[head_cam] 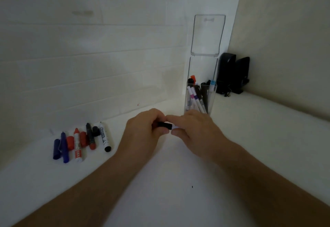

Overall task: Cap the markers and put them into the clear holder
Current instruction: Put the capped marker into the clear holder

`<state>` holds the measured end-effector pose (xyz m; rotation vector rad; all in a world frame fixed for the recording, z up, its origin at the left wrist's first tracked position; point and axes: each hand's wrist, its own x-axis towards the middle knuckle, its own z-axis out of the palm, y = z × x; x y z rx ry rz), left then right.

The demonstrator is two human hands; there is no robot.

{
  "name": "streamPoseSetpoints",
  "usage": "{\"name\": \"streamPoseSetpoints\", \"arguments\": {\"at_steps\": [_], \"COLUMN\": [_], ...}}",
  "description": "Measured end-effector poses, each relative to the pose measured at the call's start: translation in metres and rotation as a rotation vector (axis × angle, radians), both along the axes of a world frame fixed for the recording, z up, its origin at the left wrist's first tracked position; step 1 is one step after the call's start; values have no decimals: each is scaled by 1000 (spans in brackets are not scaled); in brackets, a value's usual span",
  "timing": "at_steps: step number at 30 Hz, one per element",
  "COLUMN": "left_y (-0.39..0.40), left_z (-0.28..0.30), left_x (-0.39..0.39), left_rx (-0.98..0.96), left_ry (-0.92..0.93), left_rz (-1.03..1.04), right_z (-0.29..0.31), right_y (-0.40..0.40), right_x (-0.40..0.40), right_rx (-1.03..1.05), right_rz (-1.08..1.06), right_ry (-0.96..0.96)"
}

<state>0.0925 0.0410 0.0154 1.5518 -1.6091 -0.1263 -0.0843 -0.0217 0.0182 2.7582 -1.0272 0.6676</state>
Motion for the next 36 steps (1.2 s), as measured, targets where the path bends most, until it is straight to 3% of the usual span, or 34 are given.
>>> {"name": "streamPoseSetpoints", "arguments": {"at_steps": [4, 8, 12, 17, 23, 28, 34, 36], "left_y": [0, 1, 0, 0, -1, -1, -3, -3], "left_z": [-2, -4, -7, -10, -16, -18, -18, -18], "left_x": [4, 10, 15, 11, 7, 10, 10, 10], "left_rx": [-91, -106, -115, -59, -14, -27, -51, -60], "left_ry": [150, 291, 245, 138, 51, 28, 7, -13], "left_rz": [-11, -51, -81, -147, -199, -210, -222, -223], "right_z": [0, -1, 41, 122, 123, 115, 89, 78], "right_y": [8, 9, -4, -27, -57, -68, -81, -83], "right_x": [4, 10, 7, -13, -15, -9, -9, -6], "right_rx": [-92, 33, 170, -9, 16, -40, 61, 2], "right_rz": [51, 22, -105, -162, -244, -262, -298, -345], "right_ry": [-41, -155, -613, -908, -723, -727, -422, -319]}}
